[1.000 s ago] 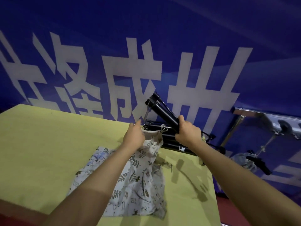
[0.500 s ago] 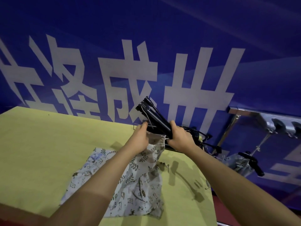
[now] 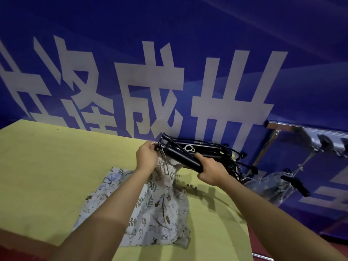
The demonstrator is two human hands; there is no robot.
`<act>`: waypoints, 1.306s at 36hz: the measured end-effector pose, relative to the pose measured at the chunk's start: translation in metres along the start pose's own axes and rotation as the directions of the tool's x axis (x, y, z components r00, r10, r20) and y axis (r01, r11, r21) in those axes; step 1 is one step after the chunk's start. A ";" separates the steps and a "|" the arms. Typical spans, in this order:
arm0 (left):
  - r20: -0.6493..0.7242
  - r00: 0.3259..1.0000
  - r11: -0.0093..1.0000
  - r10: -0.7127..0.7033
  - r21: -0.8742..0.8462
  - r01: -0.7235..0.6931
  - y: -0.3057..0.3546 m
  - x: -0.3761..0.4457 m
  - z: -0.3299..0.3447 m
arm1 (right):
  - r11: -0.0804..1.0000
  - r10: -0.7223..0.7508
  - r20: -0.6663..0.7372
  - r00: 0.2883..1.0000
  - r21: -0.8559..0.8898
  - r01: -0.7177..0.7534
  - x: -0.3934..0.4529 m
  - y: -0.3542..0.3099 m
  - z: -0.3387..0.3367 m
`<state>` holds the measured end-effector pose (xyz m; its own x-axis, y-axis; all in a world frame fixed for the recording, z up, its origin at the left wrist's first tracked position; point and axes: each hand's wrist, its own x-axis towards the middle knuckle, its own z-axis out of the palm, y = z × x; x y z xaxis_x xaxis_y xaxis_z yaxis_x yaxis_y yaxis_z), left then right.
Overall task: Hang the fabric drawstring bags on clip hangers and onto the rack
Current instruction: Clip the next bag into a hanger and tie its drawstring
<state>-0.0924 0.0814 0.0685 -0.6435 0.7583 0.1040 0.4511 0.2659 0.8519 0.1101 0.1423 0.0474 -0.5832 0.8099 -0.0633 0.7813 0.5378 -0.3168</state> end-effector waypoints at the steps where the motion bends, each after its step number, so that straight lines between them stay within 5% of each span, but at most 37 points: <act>1: -0.011 1.000 1.000 -0.005 -0.028 0.005 -0.003 0.001 -0.001 | 1.000 0.000 0.006 1.000 0.005 0.000 0.000 0.000 0.001; 7: -0.027 0.996 0.996 0.085 -0.020 -0.086 -0.008 0.003 -0.011 | 0.997 -0.028 0.053 0.998 -0.066 0.032 -0.003 0.001 0.008; 23: 0.247 0.913 0.893 0.324 0.240 -0.382 -0.019 -0.012 -0.012 | 0.978 0.032 0.051 0.998 -0.209 -0.021 0.015 -0.007 0.001; 28: 0.398 0.830 0.724 0.391 0.424 -0.544 -0.020 -0.021 -0.011 | 0.965 0.020 0.048 0.999 -0.264 -0.007 0.019 -0.016 -0.002; 39: 0.441 0.810 0.603 0.386 0.544 -0.583 -0.012 -0.022 -0.002 | 0.795 -0.247 -0.010 0.969 -0.574 0.197 0.028 -0.039 -0.011; 47: 0.385 0.853 0.493 0.352 0.699 -0.518 -0.010 -0.017 0.009 | 0.574 -0.580 -0.108 0.807 -0.757 0.312 0.033 -0.047 -0.015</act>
<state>-0.0806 0.0716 0.0535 -0.1526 0.9697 0.1908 0.9880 0.1541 0.0070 0.0574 0.1477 0.0744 -0.9003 0.3667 0.2346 0.4351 0.7387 0.5149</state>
